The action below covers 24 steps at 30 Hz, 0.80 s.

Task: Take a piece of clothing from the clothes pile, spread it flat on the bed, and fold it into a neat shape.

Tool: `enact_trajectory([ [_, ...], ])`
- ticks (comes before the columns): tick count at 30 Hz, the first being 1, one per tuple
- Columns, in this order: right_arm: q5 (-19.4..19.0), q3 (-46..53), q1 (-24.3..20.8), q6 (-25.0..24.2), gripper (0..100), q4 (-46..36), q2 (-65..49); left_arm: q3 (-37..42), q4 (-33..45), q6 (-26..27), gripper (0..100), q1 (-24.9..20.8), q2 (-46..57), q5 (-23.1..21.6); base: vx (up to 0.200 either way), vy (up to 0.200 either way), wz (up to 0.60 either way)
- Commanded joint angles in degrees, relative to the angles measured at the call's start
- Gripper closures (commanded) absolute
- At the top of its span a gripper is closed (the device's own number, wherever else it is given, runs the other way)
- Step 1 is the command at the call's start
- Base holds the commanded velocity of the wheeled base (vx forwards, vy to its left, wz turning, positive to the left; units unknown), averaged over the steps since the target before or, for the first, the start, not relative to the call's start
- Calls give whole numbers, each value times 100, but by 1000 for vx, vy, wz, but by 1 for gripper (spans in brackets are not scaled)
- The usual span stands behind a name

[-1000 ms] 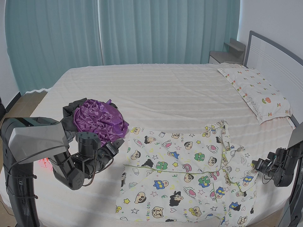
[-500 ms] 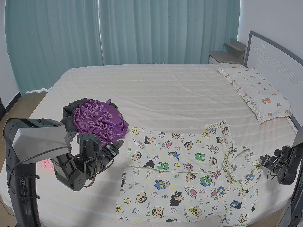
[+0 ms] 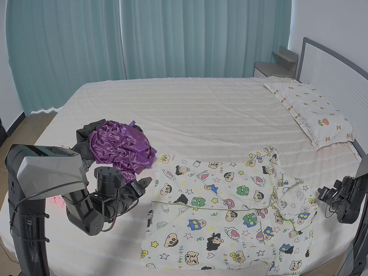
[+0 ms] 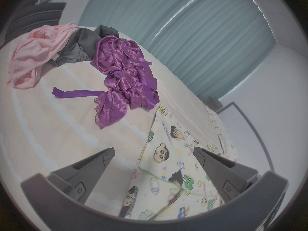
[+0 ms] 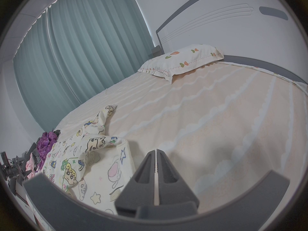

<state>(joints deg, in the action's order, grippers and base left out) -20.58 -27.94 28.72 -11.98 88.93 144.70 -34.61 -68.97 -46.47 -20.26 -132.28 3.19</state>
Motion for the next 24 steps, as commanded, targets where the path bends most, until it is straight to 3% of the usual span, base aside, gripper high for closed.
enact_trajectory([
  [1, -34, 96, -42, -76, 100, 107, -250, 270, -11, 191, 0, -13, 27, -135, 0, 0, 0],
  [7, -52, 360, -341, -1113, 100, 107, -891, 982, -2, 1184, 0, -48, 62, -636, 0, 0, 0],
  [14, -60, 650, -631, -1104, 100, 107, -926, 1466, 33, 1808, 0, -382, 44, -750, 0, 0, 0],
  [24, -60, 702, -710, -1043, 100, 107, -874, 1756, 51, 1843, 0, -1006, 0, -732, 0, 0, 0],
])
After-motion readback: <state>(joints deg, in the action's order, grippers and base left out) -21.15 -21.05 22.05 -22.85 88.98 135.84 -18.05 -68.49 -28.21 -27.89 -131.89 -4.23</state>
